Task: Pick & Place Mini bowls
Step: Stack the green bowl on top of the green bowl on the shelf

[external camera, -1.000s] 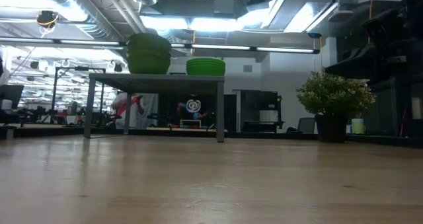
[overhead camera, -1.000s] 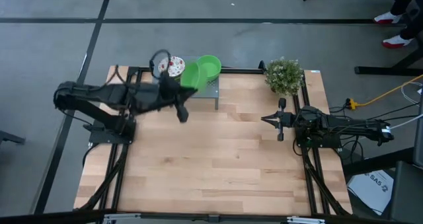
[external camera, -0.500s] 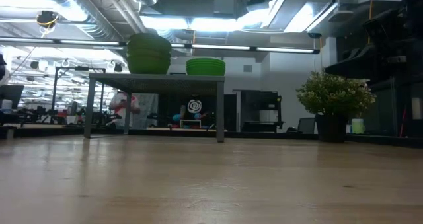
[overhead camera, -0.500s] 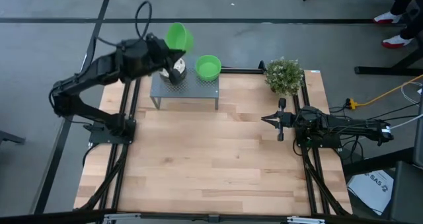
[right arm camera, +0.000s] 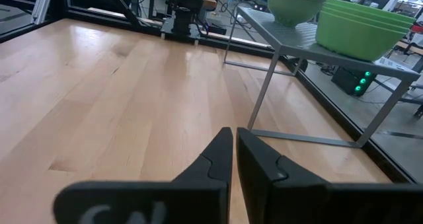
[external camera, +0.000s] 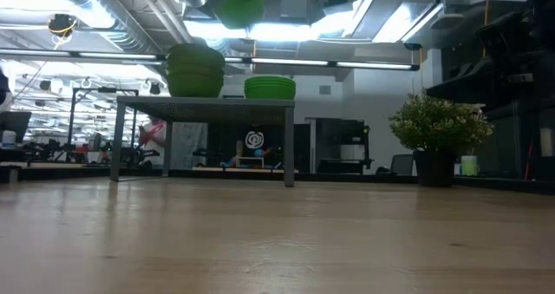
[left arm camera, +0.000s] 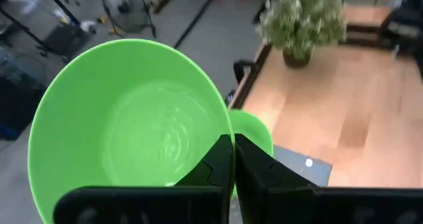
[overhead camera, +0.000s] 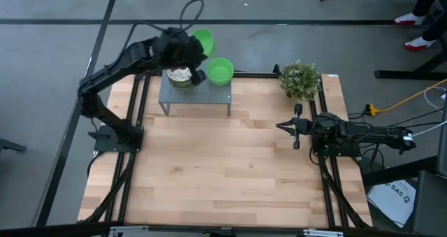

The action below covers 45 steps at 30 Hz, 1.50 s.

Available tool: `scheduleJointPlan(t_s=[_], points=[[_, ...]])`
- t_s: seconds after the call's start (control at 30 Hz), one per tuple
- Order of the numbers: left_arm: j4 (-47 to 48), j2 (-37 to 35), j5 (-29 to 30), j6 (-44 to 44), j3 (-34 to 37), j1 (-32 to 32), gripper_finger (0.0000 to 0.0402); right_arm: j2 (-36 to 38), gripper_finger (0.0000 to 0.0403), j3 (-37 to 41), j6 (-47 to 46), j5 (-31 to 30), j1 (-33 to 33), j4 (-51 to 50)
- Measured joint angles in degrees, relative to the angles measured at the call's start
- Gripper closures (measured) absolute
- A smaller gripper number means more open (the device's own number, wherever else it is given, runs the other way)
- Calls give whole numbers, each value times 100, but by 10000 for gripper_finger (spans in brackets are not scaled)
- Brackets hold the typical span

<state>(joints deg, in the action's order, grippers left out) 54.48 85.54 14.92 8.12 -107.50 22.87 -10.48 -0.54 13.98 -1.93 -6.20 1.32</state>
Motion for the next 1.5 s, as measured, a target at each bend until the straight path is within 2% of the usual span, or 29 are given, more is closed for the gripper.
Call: scheduleJointPlan(t_s=[0.4,0.67,1.03,1.23,1.37,1.5], points=[[297,1094,-680,516,-637,5,398,2,379,1,0,2,0,0],[402,1637,-1228,718,-680,0,398,1,379,0,0,0,0,0],[640,2094,-1126,775,-682,18,398,1,379,0,0,1,0,-2],[662,2155,-355,990,-678,37,398,1,379,0,0,1,0,-1],[664,2122,-385,987,-678,144,398,2,379,1,0,0,0,0],[663,2122,-662,975,-678,290,398,1,379,0,0,1,0,-1]])
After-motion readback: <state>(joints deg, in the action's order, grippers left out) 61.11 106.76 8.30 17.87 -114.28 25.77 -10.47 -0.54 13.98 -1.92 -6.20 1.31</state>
